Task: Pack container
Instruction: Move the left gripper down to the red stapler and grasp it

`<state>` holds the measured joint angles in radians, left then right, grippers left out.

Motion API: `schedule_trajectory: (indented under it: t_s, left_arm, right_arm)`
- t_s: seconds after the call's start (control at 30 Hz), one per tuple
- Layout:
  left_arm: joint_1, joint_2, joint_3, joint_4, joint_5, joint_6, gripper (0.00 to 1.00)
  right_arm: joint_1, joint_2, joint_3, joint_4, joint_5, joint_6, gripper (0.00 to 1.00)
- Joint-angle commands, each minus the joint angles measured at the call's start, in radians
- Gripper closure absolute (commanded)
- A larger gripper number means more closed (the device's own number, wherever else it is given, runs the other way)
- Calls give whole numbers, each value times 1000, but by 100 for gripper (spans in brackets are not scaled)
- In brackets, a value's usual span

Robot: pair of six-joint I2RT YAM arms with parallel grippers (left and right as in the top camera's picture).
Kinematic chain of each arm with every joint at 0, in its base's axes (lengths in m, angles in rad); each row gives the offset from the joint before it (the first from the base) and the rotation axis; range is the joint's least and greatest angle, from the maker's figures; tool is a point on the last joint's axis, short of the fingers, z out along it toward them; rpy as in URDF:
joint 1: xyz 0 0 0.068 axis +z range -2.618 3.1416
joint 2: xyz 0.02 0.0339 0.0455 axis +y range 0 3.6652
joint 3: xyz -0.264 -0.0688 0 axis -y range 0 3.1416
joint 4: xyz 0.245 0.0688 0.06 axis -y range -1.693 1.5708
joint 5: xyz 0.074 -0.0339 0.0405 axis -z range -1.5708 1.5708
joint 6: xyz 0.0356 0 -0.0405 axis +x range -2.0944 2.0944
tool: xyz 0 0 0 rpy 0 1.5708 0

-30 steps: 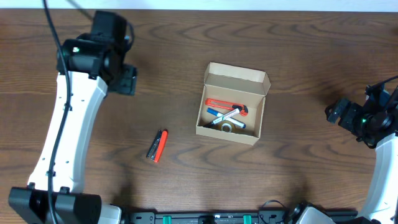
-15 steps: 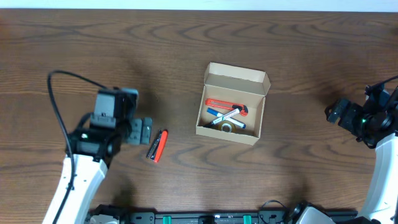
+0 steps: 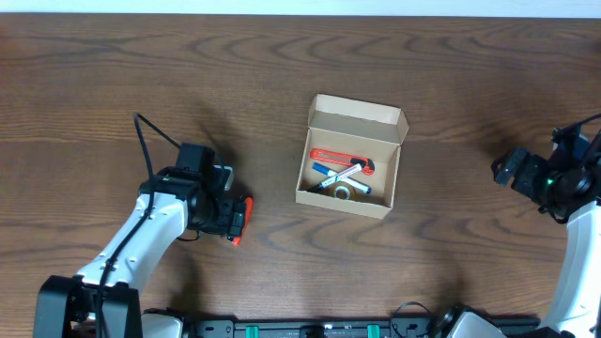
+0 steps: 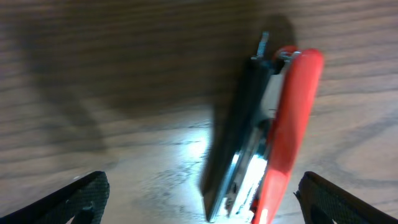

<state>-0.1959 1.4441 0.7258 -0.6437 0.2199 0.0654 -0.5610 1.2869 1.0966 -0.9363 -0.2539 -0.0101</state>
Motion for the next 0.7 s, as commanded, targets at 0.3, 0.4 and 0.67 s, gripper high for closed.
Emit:
schedule_trajectory:
  t_s: [0.3, 0.4, 0.67]
  left_arm:
    - [-140, 1, 29, 42, 13, 43, 4]
    - [-154, 3, 29, 47, -24, 41, 3]
    - [-154, 63, 29, 78, -70, 20, 3]
  right_arm:
    - [-1, -13, 1, 6, 18, -14, 1]
    - [-1, -13, 1, 3, 18, -14, 1]
    - [-1, -13, 1, 0, 17, -14, 1]
